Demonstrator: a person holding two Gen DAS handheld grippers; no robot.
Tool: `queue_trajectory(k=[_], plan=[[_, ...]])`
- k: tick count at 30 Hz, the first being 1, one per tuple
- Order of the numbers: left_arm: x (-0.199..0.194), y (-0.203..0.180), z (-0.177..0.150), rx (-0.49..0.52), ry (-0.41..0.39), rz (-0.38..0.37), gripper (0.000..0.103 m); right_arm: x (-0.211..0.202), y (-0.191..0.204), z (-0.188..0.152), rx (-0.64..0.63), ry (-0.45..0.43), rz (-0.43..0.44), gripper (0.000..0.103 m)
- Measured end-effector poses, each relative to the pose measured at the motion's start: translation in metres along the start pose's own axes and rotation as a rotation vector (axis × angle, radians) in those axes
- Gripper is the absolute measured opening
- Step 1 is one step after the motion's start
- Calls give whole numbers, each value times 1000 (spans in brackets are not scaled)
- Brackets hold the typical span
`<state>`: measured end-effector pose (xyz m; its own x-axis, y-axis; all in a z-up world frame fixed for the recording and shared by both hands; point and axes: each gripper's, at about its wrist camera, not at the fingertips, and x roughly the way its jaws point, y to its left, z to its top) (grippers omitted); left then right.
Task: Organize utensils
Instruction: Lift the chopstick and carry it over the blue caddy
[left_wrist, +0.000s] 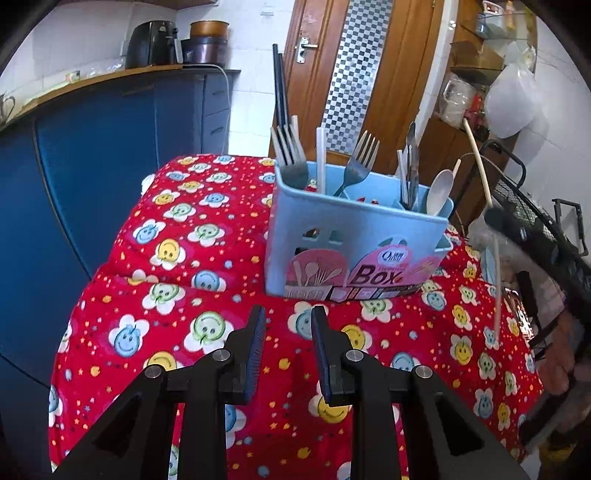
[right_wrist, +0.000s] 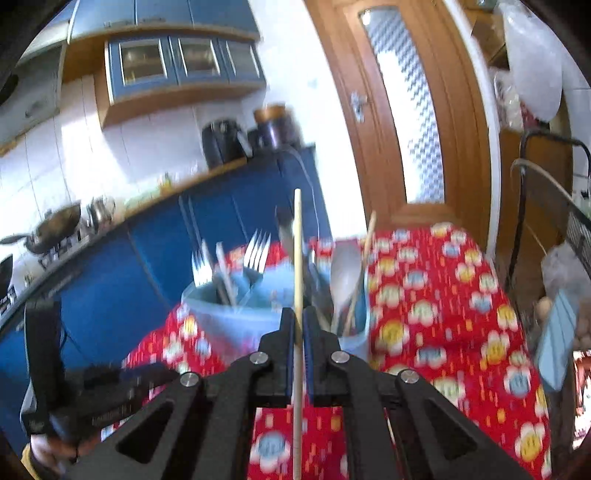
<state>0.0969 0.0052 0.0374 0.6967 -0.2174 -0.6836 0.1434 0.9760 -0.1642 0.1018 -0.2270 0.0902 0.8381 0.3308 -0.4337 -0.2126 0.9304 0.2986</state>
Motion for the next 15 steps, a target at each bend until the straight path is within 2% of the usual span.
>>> queue_trajectory(k=[3,9,15], plan=[[1,-2,3,0,-5,1,26,11,-3,13,5,-90,16,6],[4,2,4,-20,-1,5,25,38,6,27,-77,-226,-58,6],[7,3,6,-31,3,-3,25,62,9,30,-123,-293,-103,6]])
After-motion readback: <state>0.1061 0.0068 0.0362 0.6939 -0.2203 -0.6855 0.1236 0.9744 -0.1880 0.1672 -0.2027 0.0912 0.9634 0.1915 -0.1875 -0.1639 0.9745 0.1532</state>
